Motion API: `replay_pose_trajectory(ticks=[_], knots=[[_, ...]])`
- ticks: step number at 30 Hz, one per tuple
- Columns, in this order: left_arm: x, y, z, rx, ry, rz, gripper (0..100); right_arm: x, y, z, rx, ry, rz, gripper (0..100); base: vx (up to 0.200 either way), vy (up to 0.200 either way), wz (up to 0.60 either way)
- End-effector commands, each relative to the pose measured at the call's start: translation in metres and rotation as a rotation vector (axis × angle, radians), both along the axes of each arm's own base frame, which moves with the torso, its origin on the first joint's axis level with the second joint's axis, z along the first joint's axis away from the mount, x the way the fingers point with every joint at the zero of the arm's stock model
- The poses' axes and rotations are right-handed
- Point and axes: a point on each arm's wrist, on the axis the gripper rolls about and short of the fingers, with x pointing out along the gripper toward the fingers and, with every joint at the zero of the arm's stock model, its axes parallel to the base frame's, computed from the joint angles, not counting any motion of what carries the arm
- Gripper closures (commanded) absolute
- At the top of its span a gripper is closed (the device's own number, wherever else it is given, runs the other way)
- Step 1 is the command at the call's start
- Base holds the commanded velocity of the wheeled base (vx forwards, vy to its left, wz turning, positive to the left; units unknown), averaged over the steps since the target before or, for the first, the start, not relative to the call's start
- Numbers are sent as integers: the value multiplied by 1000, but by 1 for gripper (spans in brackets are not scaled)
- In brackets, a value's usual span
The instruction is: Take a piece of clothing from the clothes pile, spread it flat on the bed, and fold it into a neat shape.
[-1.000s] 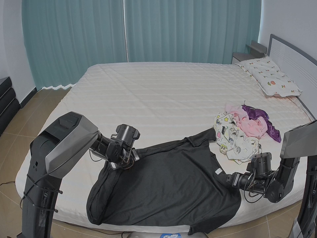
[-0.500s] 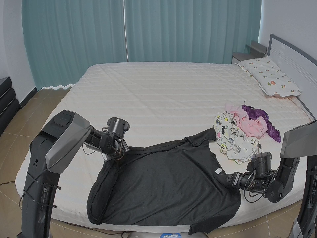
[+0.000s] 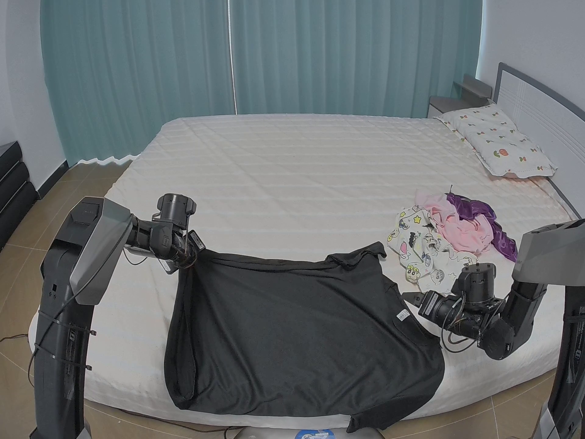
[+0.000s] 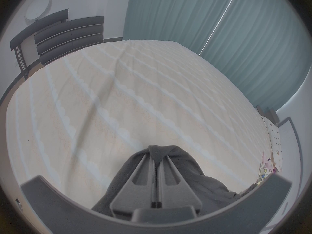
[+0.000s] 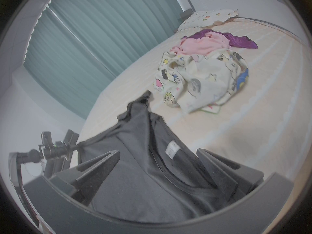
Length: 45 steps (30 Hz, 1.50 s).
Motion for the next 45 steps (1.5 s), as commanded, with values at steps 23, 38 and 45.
replay_pose_trajectory(ticks=[23, 38, 45], knots=[[-52, 19, 51, -381, 79, -44, 0, 131, 96, 16, 115, -14, -8, 0, 0, 0, 0], [-108, 16, 42, -558, 96, -28, 0, 166, 116, 3, 102, 30, -2, 0, 0, 0, 0], [-124, 17, 41, -595, 41, -38, 0, 178, 117, 0, 110, 36, -16, 0, 0, 0, 0]])
